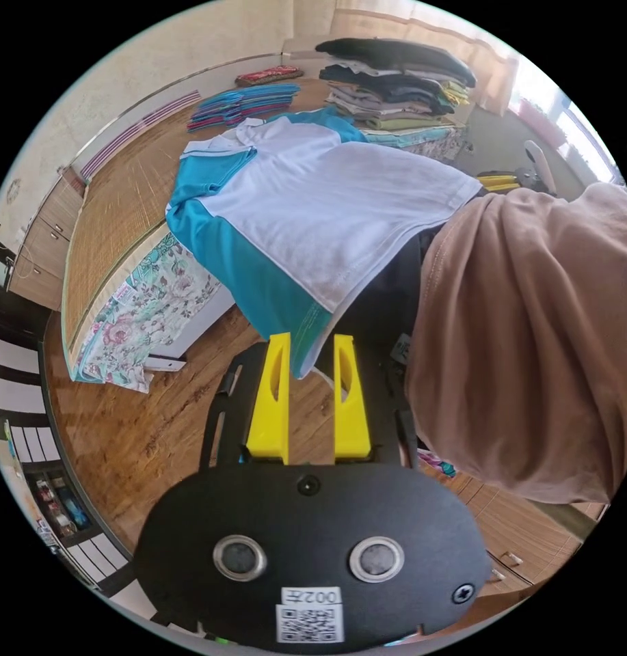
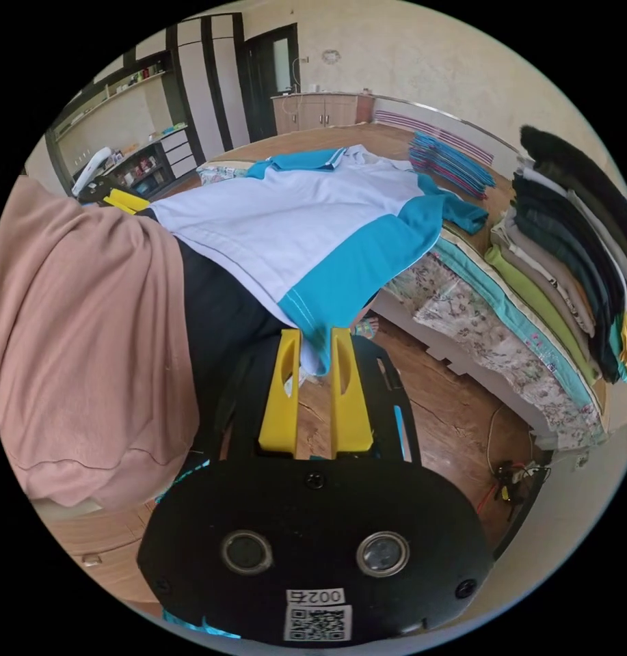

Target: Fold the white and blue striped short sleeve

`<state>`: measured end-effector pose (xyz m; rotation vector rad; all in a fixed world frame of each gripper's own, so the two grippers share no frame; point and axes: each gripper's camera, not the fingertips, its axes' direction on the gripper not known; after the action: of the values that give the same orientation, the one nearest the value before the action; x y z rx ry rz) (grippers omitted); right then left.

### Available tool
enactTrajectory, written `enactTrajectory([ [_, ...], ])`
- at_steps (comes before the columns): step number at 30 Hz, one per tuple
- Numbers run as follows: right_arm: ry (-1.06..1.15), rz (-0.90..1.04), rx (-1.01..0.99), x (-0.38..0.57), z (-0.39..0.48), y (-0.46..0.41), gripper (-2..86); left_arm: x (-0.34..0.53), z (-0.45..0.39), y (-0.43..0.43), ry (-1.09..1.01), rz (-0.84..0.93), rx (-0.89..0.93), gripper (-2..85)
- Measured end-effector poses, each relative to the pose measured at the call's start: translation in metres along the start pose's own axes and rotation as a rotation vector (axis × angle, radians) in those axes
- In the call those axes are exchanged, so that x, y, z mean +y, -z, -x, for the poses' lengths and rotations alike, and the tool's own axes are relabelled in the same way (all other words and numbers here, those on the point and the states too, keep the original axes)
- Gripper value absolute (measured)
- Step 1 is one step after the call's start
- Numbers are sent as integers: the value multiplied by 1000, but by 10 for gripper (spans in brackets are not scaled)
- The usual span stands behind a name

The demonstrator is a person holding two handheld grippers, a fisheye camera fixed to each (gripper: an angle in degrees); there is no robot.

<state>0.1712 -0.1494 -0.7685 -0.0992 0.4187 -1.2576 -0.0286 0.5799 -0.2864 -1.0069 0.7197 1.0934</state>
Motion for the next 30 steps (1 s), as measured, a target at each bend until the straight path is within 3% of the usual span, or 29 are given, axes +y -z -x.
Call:
enactTrajectory([
  [6, -58, -15, 37, 14, 5, 1, 0, -3, -9, 5, 7, 17, -43, 0],
  [17, -138, -216, 106, 26, -2, 72, -9, -10, -20, 44, 30, -48, -146, -10],
  [23, -35, -260, 138, 18, 7, 118, -9, -16, -28, 85, -19, -94, -194, -10],
  [30, 123, -126, 18, 26, 5, 124, -8, -25, -34, 76, -102, 21, -160, -10],
])
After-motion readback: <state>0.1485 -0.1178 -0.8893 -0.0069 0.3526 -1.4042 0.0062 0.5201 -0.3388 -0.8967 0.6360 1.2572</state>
